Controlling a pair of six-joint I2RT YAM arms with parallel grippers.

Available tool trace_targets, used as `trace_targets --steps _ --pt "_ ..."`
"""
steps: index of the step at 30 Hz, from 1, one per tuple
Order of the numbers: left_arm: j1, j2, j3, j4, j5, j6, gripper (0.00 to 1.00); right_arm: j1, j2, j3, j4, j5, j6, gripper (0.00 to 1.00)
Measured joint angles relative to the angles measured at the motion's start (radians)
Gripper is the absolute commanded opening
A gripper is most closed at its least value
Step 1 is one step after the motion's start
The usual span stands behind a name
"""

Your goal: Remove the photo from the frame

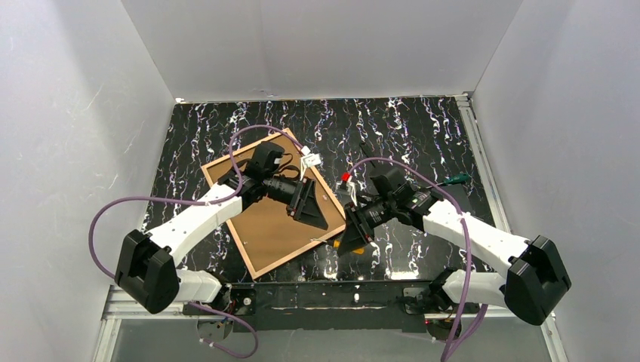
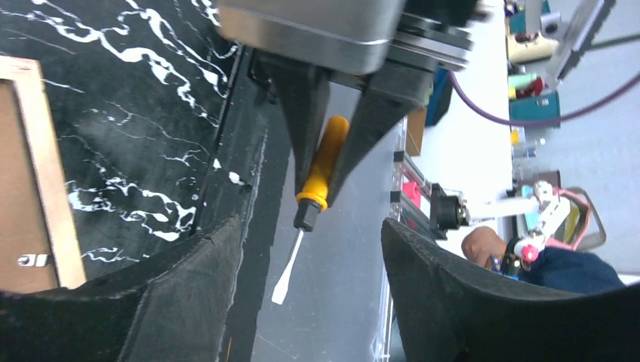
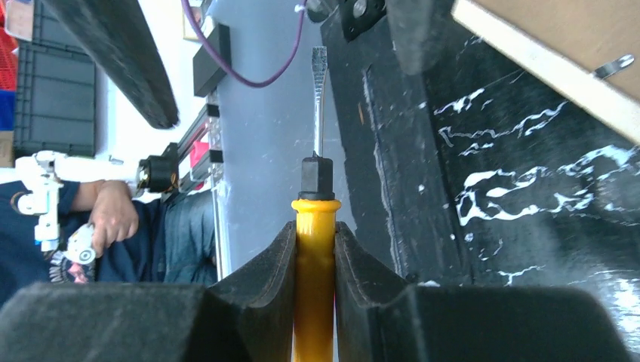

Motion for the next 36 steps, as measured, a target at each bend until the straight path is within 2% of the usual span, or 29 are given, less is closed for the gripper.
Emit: trace_targets --steps 4,9,14,18,23,24,26,28,29,31,32,33,36 --pt "-0.032 -0.003 0.0 -0.026 0.058 0.032 0.55 0.01 -0.018 -0.026 0.003 -0.03 0.02 0.01" --pt "-0.088 0.04 0.014 -0.079 0.127 0.054 0.55 0.014 -0.027 -0.025 0.018 -0.054 0.031 0.01" --pt "-0.115 0.05 0.016 -0.124 0.145 0.08 0.46 0.019 -0.028 -0.025 0.038 -0.051 0.035 0.01" --pt "-0.117 0.055 0.039 -0.179 0.138 0.127 0.31 0.023 -0.05 -0.025 0.061 -0.039 0.042 0.01" --pt "-0.119 0.063 0.064 -0.235 0.13 0.174 0.29 0.026 -0.09 -0.029 0.134 -0.002 0.068 0.01" --pt "-0.119 0.063 0.066 -0.245 0.13 0.182 0.22 0.026 -0.095 -0.034 0.155 0.005 0.076 0.01" --pt "-0.119 0.063 0.072 -0.264 0.124 0.199 0.0 0.026 -0.105 -0.051 0.198 0.011 0.095 0.01" --pt "-0.117 0.063 0.076 -0.285 0.108 0.215 0.0 0.027 -0.108 -0.06 0.222 0.01 0.111 0.01" --pt "-0.116 0.061 0.077 -0.3 0.101 0.224 0.0 0.026 -0.107 -0.061 0.22 0.008 0.113 0.11" --pt "-0.116 0.054 0.077 -0.302 0.079 0.24 0.0 0.025 -0.107 -0.064 0.223 0.019 0.111 0.47" --pt "-0.116 0.046 0.076 -0.301 0.052 0.243 0.0 0.025 -0.109 -0.067 0.223 0.046 0.114 0.59" --pt "-0.116 0.034 0.071 -0.291 0.022 0.239 0.0 0.027 -0.114 -0.073 0.227 0.093 0.134 0.67" --pt "-0.105 -0.024 0.026 -0.211 -0.067 0.194 0.0 0.025 -0.166 -0.14 0.298 0.263 0.237 0.73"
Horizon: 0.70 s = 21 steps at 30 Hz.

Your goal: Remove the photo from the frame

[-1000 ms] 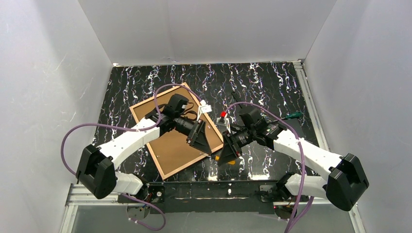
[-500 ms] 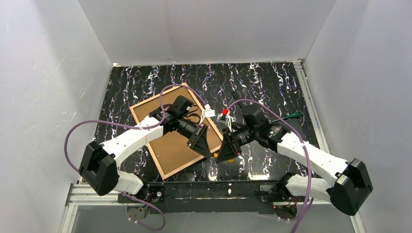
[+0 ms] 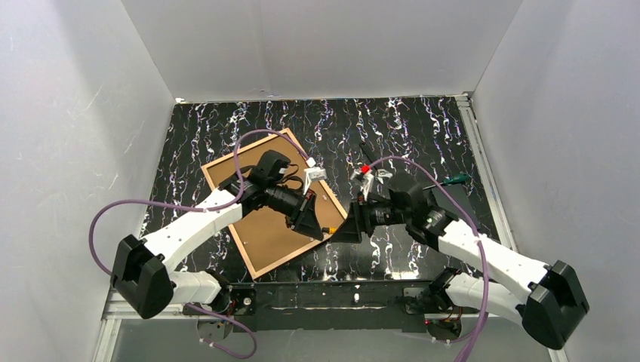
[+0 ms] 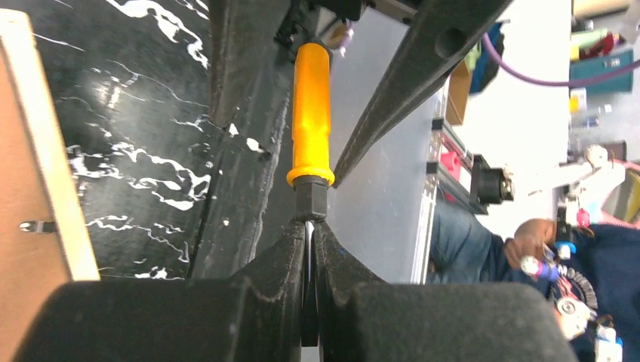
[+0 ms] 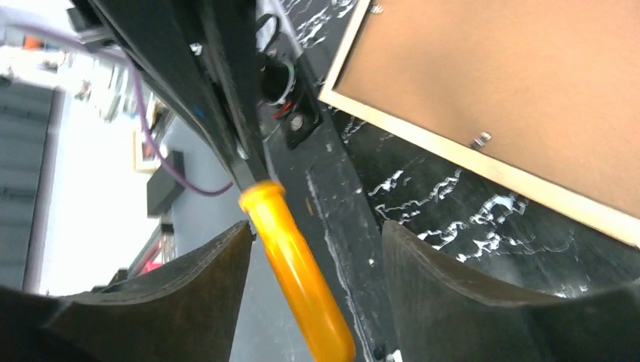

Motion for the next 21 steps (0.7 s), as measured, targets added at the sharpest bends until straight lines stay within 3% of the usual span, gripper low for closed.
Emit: trace_targets --steps 5,10,15,21 --pt "0.049 -0.053 -0.058 0.153 -0.029 -0.125 0.0 -0.004 -0.097 -0.242 0.325 0.12 0.265 0.78" --pt "0.06 -0.051 -0.093 0.305 -0.023 -0.242 0.0 -0.004 -0.068 -0.318 0.581 0.19 0.465 0.76" --pt "0.063 -0.05 -0.108 0.382 -0.016 -0.308 0.0 -0.004 -0.069 -0.344 0.792 0.257 0.595 0.66" --pt "0.067 -0.05 -0.118 0.429 -0.008 -0.348 0.0 -0.008 -0.076 -0.376 0.873 0.306 0.661 0.49"
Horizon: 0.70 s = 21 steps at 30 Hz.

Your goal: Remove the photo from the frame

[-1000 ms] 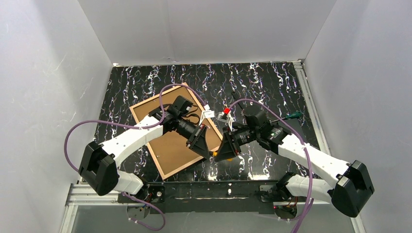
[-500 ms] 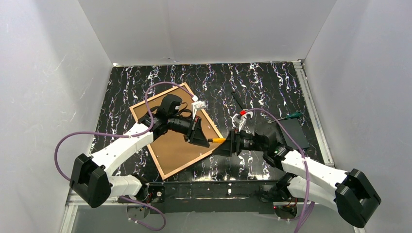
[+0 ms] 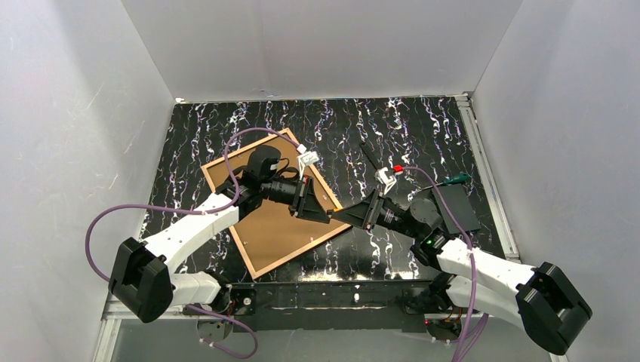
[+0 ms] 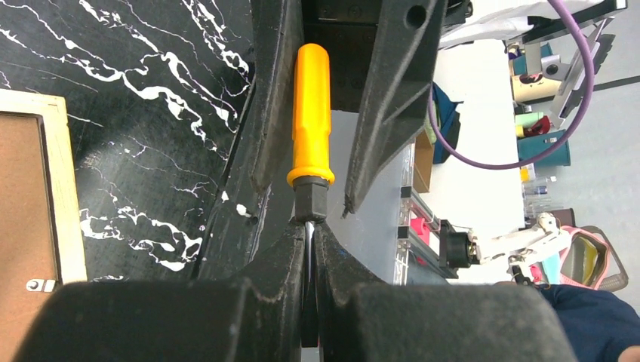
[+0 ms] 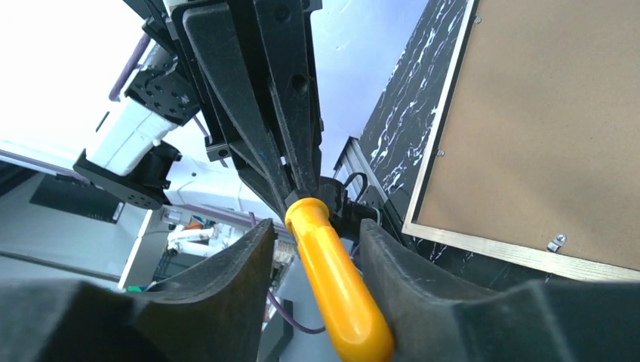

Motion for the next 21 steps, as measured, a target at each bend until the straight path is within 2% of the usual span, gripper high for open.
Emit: trace_targets --steps 8,17,21 --pt "0.005 0.004 -0.001 0.041 0.024 -0.033 0.0 -0.012 -0.018 -0.021 0.033 0.036 0.033 0.52" --pt "0.005 0.006 -0.002 0.054 0.033 -0.046 0.0 -0.017 0.026 -0.019 0.096 0.024 0.051 0.42" --pt "0.008 0.008 -0.002 0.056 0.041 -0.046 0.0 -0.017 0.052 -0.018 0.142 0.008 0.06 0.49"
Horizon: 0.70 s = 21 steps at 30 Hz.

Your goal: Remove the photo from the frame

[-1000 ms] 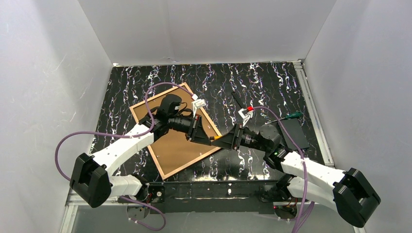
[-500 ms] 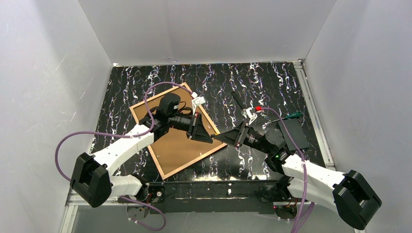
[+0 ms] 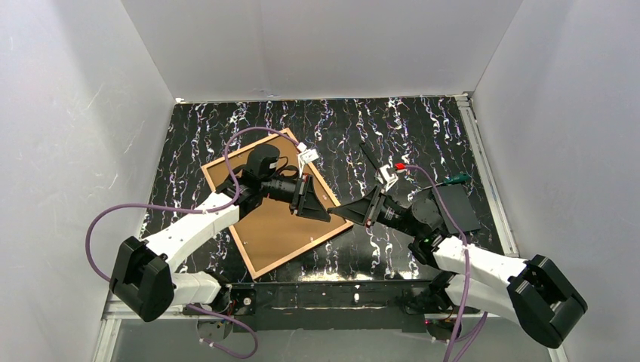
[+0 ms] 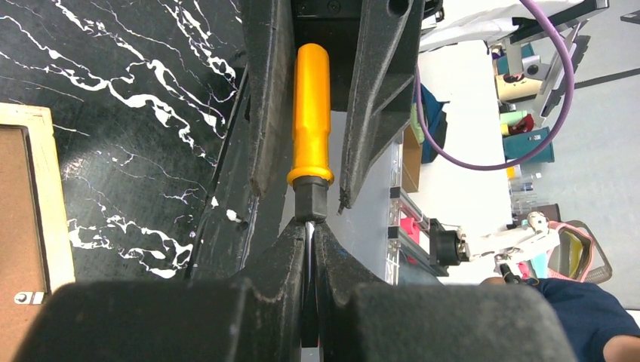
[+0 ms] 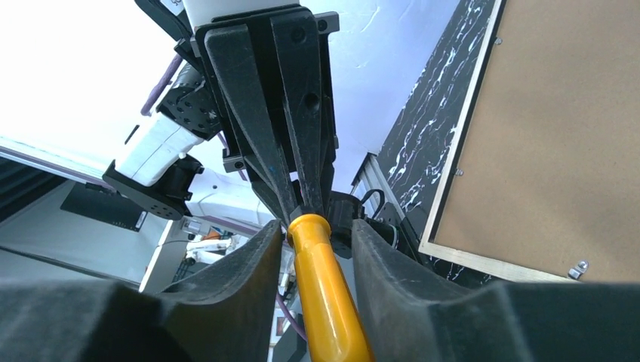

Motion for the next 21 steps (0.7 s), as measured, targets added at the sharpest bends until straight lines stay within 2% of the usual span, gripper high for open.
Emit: trace_targets --steps 3,5,6,7,8,10,11,12,14,18,21 --pt "0.0 0.003 0.0 0.003 0.005 0.0 0.0 -0.002 0.016 0.0 0.035 -0.002 0.011 0.46" --pt "0.0 0.007 0.0 0.005 0.008 -0.001 0.0 -0.002 0.027 0.0 0.055 -0.005 0.018 0.39" --pt "0.0 0.01 0.0 0.005 0.012 -0.002 0.0 -0.002 0.032 0.0 0.06 -0.009 0.019 0.31" --pt "0.0 0.011 0.0 0.006 0.016 -0.003 0.0 -0.002 0.037 0.0 0.063 -0.01 0.021 0.14" --pt "0.0 0.011 0.0 0.007 0.021 -0.002 0.0 -0.003 0.042 0.0 0.066 -0.013 0.023 0.01" --pt "0.005 0.013 0.0 0.016 0.044 -0.001 0.01 -0.006 0.053 0.002 0.105 -0.028 0.042 0.01" --pt "0.006 0.013 0.0 0.022 0.048 0.0 0.17 -0.006 0.056 0.002 0.113 -0.032 0.044 0.01" --pt "0.005 0.013 0.0 0.022 0.049 0.0 0.4 -0.006 0.059 0.002 0.119 -0.035 0.043 0.01" --pt "0.013 0.014 0.006 -0.008 0.033 0.007 0.73 -0.006 0.058 0.002 0.109 -0.023 0.037 0.01" --pt "0.062 0.007 0.014 -0.126 -0.06 0.021 0.83 -0.008 -0.022 0.001 -0.057 0.037 -0.029 0.01" --pt "0.144 -0.042 0.011 -0.244 -0.209 0.029 0.9 -0.01 -0.123 0.006 -0.243 0.088 -0.109 0.01"
